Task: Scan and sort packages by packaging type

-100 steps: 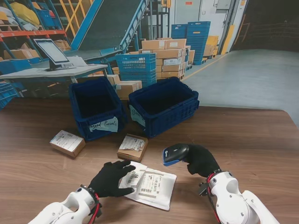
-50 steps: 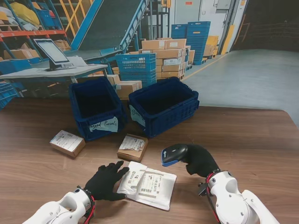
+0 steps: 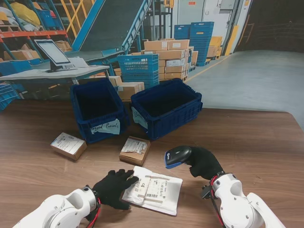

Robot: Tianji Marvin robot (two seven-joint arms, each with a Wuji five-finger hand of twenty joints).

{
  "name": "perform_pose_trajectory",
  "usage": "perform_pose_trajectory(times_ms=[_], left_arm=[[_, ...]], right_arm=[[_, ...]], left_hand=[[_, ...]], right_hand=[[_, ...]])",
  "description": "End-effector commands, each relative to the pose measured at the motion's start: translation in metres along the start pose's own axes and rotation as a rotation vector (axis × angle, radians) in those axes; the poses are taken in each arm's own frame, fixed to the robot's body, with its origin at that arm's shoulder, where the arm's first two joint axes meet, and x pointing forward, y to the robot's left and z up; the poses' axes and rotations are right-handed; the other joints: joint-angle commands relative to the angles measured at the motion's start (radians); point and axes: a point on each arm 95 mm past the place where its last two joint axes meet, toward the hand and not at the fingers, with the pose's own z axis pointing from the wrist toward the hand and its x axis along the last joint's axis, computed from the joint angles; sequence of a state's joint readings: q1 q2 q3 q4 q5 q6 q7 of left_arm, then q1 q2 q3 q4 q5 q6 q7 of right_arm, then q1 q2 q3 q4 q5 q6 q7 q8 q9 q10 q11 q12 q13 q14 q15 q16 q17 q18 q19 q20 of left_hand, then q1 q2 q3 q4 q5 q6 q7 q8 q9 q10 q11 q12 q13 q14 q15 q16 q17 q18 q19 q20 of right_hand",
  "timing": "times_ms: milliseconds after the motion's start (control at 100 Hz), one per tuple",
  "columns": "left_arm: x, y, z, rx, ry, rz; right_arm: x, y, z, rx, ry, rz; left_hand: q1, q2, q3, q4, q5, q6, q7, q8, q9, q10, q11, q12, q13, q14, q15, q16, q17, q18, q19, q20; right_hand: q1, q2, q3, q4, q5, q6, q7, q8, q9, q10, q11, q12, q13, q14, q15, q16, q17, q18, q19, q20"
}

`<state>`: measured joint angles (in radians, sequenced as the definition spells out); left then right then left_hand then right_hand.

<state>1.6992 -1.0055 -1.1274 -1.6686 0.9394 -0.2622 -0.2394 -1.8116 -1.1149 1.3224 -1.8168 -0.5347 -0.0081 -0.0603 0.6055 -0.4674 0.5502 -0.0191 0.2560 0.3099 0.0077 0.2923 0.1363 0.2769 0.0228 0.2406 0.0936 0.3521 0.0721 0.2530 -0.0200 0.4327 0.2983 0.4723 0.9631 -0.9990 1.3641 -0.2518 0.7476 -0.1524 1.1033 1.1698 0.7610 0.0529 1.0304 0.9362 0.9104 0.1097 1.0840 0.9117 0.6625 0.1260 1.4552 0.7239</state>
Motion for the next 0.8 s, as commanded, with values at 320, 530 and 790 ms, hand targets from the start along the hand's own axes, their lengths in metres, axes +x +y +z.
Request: perform_pose_trajectory(times_ms=[320,530,790], left_arm=[[0.004,-0.001,0.02,-0.035,0.047,0.075],[0.003,0.004,0.03,0.005,0.042,0.079],[0.004,0.007,0.036,0.057,0.032,0.049]], right_arm=[[0.001,0.001,-0.001,0.007,0.006,0.016],[0.0,0.002,-0.003,0.006,0.003,0.022],[-0.002,0.002,-0.004,0.012,0.0,0.027]], left_hand=[[0.042,-0.116,0.271,0.041,0.107,0.027,0.035,0.001,0.175,-0.013,0.045,0.082,0.168,-0.005,0.069,0.054,0.071,-0.009,0.064,0.017],[0.139,-0.125,0.341,0.147,0.251,-0.023,0.12,0.061,0.33,-0.062,0.235,0.191,0.37,-0.043,0.164,0.168,0.137,-0.011,0.215,0.052],[0.196,-0.13,0.364,0.133,0.381,-0.106,0.328,0.19,0.53,-0.124,0.441,0.298,0.578,-0.075,0.3,0.347,0.202,0.0,0.358,0.083]], right_hand=[[0.097,0.067,0.112,-0.002,0.036,-0.036,0.086,0.014,0.007,-0.002,-0.003,0.01,0.017,0.03,0.016,0.0,0.011,-0.044,0.055,0.031],[0.097,0.067,0.112,-0.001,0.036,-0.036,0.086,0.014,0.008,-0.001,-0.004,0.01,0.018,0.031,0.017,0.0,0.012,-0.044,0.055,0.032],[0.097,0.066,0.112,-0.001,0.036,-0.036,0.086,0.014,0.009,0.0,-0.005,0.011,0.019,0.032,0.017,0.0,0.013,-0.045,0.055,0.032]])
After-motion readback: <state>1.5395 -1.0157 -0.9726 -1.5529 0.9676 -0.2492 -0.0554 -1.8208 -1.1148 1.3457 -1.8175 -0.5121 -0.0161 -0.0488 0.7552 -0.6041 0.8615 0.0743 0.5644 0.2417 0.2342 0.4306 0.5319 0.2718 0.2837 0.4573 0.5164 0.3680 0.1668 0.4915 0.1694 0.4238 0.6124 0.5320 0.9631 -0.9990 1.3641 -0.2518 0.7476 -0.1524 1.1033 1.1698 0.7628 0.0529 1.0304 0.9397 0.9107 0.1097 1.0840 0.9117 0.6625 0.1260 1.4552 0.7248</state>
